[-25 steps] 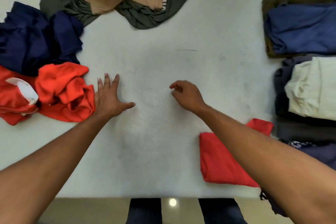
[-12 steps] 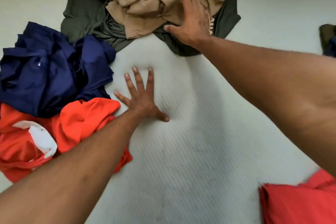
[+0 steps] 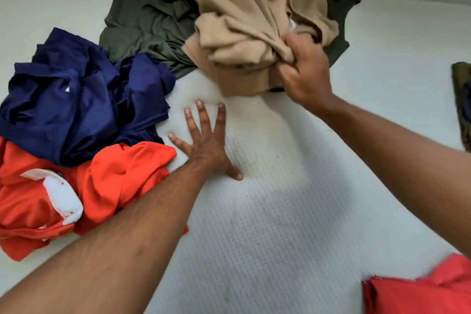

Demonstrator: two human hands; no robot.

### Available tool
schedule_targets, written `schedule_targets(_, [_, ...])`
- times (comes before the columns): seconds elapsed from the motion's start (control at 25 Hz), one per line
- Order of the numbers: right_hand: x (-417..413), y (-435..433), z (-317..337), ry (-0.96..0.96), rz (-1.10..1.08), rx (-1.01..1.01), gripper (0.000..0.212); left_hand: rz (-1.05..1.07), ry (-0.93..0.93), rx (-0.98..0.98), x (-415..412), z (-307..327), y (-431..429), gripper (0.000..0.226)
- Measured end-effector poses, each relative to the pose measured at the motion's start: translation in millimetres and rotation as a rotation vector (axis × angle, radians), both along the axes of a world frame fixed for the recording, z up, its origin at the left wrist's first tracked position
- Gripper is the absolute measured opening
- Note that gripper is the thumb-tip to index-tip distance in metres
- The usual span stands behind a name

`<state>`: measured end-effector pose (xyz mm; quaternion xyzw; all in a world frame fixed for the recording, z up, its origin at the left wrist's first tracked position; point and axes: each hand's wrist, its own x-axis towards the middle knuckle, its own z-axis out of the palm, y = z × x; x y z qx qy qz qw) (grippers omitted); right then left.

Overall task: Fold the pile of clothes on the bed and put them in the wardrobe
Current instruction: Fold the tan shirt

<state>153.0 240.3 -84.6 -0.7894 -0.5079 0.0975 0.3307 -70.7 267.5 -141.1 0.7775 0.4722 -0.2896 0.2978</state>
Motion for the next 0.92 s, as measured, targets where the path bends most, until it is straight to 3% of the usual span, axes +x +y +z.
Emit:
schedule_targets(0.08, [0,-65,-5,0.023,-0.048,-0.084,0.019,-0.006,0.023,0.010,1,2,-1,0.177])
schedule_targets(0.24, [-50,-175,-23,0.297,-0.306,-0.369,0.036,-0.022,0.045,0.038,-1,0,-2,0.172])
schedule_targets(0.36, [-103,-214,-19,0.395,-0.351,-0.422,0.047,-0.005,-0.018,0.098,-7,5,-12,0.166])
schedule_targets(0.48, [-118,-219,-2,0.585,-0.433,-0.415,0.021,0.004,-0.362,0.157,-30,10,-36,0.142])
schedule_targets(0.52, [-117,-217,4,0.639,-0.417,-0.410,0.007,-0.013,-0.533,0.156,-41,12,-49,0.134])
schedule_targets(0.6, [-110,-214,23,0.727,-0.344,-0.410,0.020,-0.084,-0.767,0.136,-54,21,-80,0.127])
schedule_targets(0.68, [-95,-213,50,0.846,-0.166,-0.449,0.018,-0.105,-0.869,0.105,-49,37,-103,0.125])
schedule_targets(0.8, [-72,-216,83,0.984,0.146,-0.584,0.018,-0.196,-0.928,0.202,-26,62,-103,0.099])
schedule_targets(0.92, [-54,-224,81,0.834,0.072,-0.637,0.028,-0.409,-0.833,0.273,-7,68,-86,0.054])
